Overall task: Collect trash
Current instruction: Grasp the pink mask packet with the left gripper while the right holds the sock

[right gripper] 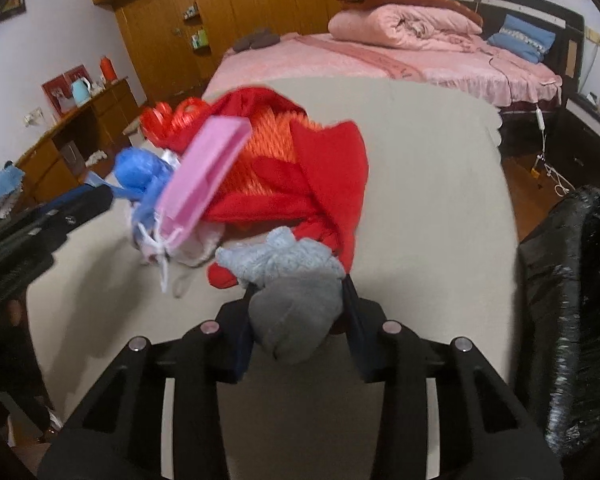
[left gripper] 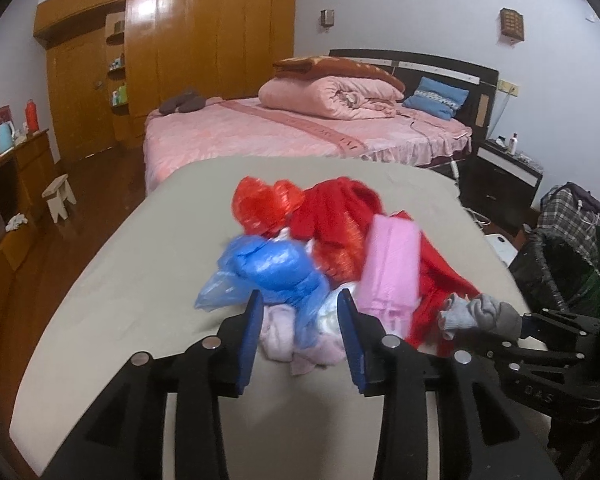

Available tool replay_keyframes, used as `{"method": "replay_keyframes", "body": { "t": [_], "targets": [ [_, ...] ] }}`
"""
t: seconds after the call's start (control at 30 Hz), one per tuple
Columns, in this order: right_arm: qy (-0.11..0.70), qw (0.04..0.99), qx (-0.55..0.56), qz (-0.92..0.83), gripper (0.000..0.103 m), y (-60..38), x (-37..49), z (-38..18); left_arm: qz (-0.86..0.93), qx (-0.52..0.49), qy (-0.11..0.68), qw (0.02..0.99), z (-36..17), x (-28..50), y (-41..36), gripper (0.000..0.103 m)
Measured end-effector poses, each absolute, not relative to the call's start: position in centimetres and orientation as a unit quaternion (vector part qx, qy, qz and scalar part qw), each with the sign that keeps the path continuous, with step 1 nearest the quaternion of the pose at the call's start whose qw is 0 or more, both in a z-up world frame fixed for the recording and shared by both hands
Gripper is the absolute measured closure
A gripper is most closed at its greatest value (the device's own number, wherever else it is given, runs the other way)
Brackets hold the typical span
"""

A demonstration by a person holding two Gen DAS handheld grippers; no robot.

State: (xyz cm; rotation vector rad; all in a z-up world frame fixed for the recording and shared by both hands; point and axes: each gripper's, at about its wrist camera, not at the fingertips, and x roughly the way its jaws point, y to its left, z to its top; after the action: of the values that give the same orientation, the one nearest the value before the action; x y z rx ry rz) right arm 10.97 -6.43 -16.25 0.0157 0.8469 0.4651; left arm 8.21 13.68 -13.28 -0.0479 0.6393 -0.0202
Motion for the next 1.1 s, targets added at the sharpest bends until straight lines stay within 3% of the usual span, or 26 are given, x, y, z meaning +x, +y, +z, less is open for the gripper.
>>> {"method": "replay_keyframes", "body": {
  "t": [0.1,0.33,0.5,0.6,0.7,0.87,0.93,1.1],
  "targets": [
    [0.396,0.891,0.012,0.223,0.066,-7.3,10.3,-15.2,-0.025,-0.027,0.308,0.951,-12.8,8.3,12.7,0.065],
    [0.4,0.892,0.035,0.206,0.062,-9.5,11.0,-15.0,-0.056,-0.017,0.315,0.947,-13.3,10.4,9.8,0.047],
    [0.425,0.884,0.031,0.192,0.061,-9.9,11.3,-16.6,-0.08,-0.019,0.34,0.937,-14.8,12.0,8.5,0.05],
    [0.424,0.886,0.03,0.186,0.044,-10.1,11.0,-16.7,-0.093,-0.011,0.346,0.933,-15.3,11.8,7.7,0.054],
    [0.409,0.894,0.023,0.181,0.034,-10.4,10.5,-16.1,-0.09,-0.007,0.346,0.934,-15.4,11.4,7.5,0.054],
    [0.378,0.907,0.012,0.184,0.034,-10.3,9.6,-14.6,-0.071,-0.008,0.334,0.94,-14.7,10.8,8.5,0.054],
    [0.373,0.909,-0.004,0.189,0.044,-9.8,9.6,-14.5,-0.064,-0.009,0.33,0.942,-14.4,10.5,8.9,0.054],
    [0.384,0.903,-0.05,0.187,0.056,-8.5,9.7,-16.1,-0.057,-0.012,0.327,0.943,-14.0,10.3,9.6,0.054]
  ]
}}
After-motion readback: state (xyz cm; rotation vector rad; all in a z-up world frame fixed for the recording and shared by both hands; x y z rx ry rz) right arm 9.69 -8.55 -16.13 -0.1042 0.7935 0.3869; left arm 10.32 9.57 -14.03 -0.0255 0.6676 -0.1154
